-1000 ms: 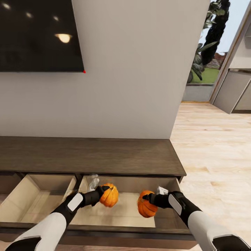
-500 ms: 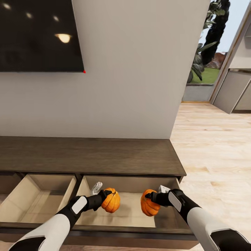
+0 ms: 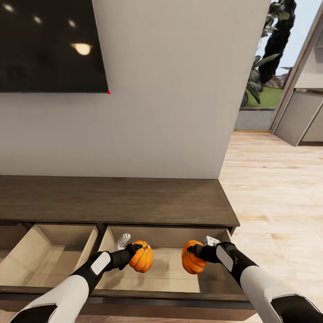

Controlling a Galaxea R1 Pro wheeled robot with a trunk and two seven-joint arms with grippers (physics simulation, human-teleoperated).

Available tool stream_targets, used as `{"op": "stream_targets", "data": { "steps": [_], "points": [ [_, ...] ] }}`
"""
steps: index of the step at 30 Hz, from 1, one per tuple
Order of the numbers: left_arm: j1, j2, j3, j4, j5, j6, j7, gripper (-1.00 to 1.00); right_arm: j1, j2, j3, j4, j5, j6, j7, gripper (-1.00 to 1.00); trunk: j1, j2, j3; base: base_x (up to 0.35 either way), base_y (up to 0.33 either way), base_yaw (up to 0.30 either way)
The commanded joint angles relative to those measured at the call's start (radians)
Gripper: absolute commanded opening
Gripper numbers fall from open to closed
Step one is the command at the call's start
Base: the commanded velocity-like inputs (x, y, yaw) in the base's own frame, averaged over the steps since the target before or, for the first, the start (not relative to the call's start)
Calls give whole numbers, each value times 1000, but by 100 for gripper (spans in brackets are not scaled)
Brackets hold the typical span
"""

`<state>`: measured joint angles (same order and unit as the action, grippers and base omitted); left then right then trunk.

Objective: Place each of the two pumpkins and all three candles from the living room inside a cabinet in the living room (use any cabinet), then make sure every cabinet is closed, and position the cauldron so it is next to a table in the living room.

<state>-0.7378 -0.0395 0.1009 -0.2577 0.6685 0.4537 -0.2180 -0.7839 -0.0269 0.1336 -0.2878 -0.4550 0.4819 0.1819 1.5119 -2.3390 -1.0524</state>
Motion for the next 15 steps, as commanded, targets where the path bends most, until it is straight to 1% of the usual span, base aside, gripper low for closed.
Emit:
{"op": "stream_targets", "data": {
  "steps": [1, 9, 15],
  "points": [
    [0, 0, 0, 0, 2, 1, -1, -100, 0, 0, 0, 0, -1, 0, 0, -100, 0, 0, 0, 0, 0, 4],
    [0, -4, 0, -1, 2, 2, -1, -100, 0, 1, 0, 1, -2, 4, 0, -100, 0, 0, -11, 0, 0, 0],
    [0, -6, -4, -43, 3, 2, -7, -100, 0, 0, 0, 1, -2, 4, 1, -100, 0, 0, -21, 0, 0, 0]
  ]
}}
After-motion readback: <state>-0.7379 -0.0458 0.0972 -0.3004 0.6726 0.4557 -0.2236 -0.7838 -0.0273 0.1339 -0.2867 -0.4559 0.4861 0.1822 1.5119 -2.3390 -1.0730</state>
